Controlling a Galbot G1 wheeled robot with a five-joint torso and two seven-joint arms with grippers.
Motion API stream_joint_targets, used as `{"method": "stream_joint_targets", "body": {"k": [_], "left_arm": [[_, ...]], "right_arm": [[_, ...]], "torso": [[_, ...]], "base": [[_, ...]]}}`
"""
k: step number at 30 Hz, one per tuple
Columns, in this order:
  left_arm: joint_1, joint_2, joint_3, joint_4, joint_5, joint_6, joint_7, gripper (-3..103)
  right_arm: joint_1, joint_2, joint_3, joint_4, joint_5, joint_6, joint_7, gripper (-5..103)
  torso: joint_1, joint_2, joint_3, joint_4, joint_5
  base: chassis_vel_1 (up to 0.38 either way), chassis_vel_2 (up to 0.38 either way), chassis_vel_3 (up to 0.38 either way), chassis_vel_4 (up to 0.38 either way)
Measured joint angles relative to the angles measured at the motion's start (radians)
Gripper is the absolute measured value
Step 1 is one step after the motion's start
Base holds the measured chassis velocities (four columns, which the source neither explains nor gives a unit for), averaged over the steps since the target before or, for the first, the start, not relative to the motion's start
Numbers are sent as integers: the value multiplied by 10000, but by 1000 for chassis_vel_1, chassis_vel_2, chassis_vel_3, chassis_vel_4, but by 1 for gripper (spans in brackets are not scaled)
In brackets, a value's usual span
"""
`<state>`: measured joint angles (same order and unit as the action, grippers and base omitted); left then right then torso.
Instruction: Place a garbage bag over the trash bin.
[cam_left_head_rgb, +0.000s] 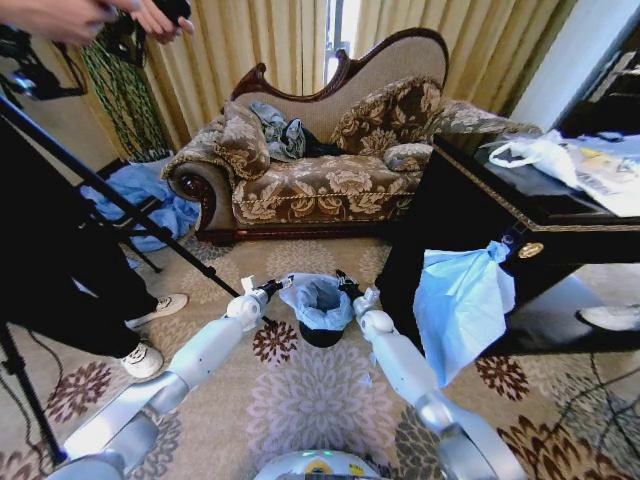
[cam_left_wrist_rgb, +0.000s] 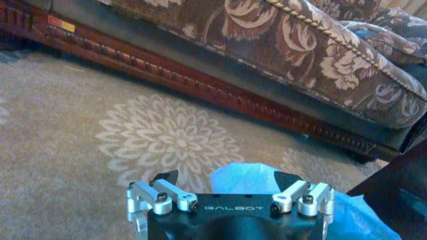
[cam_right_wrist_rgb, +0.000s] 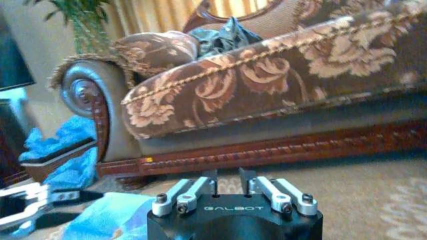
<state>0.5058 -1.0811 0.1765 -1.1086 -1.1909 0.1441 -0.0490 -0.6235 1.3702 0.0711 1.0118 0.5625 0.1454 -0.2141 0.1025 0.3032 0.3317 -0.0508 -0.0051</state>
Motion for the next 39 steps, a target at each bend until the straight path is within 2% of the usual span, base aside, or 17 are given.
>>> {"method": "stream_joint_targets", "body": {"k": [1,3,6,7,8,10,11,12,13,16,18,19,20,29,32,34,39], "left_arm": [[-9,14,19,-3,-4,0,1,99],[-19,21,56,-3,-4,0,5,99],[-36,0,58,0,-6,0,6,99],[-49,-4,63,9,-7,-1,10,99],[-53,-4,69,18,-7,-1,11,99],[-53,-5,72,21,-8,-4,13,99],[-53,-5,72,21,-8,-4,13,99],[-46,0,70,6,-8,-5,13,99],[-27,42,64,-35,-14,-7,14,99],[-17,61,57,-62,-26,-9,14,99],[-12,63,50,-94,-41,-11,13,99],[-12,63,50,-94,-41,-11,13,99],[-12,55,50,-112,-48,-12,13,99],[15,69,130,-386,-189,-10,-26,99],[55,147,125,-472,-216,-8,-35,97],[73,177,115,-503,-221,-8,-37,96],[145,242,77,-643,-237,-8,-60,95]], "right_arm": [[-54,-57,-57,119,-61,0,-10,25],[-93,-78,-168,190,-226,7,-13,36],[-94,-17,-266,142,-362,41,-17,41],[-84,55,-360,38,-422,79,-17,52],[-70,105,-434,-58,-459,118,-18,52],[0,228,-555,-322,-474,261,-2,63],[0,228,-555,-322,-474,261,-2,63],[61,318,-591,-486,-476,321,28,69],[182,402,-618,-723,-514,364,41,79],[287,429,-655,-880,-542,389,71,85],[459,502,-622,-1246,-1007,624,187,95],[459,502,-622,-1246,-1007,624,187,95],[582,578,-547,-1578,-1446,954,199,99],[952,886,-355,-2336,-2135,1306,296,101],[1045,1023,-212,-2623,-2184,1393,202,90],[1076,1069,-172,-2698,-2192,1406,188,90],[1198,1112,-68,-2953,-2242,1468,74,75]], "torso": [[0,0,0,0,2],[-1,0,0,4,3],[0,0,1,4,2],[0,0,0,3,2],[-1,0,0,3,3],[0,0,1,3,1],[0,0,1,3,1],[0,0,1,4,1],[0,0,1,5,1],[0,0,0,4,1],[0,0,0,4,1],[0,0,0,4,1],[0,0,0,4,1],[0,0,0,3,1],[0,0,1,3,1],[0,0,1,3,1],[0,0,1,4,1]], "base": [[0,0,0,0],[0,0,0,0],[0,0,0,0],[0,0,0,0],[0,0,0,0],[0,0,0,0],[0,0,0,0],[0,0,0,0],[0,0,0,0],[0,0,0,0],[0,0,0,0],[0,0,0,0],[0,0,0,0],[0,0,0,0],[0,0,0,0],[0,0,0,0],[0,0,0,0]]}}
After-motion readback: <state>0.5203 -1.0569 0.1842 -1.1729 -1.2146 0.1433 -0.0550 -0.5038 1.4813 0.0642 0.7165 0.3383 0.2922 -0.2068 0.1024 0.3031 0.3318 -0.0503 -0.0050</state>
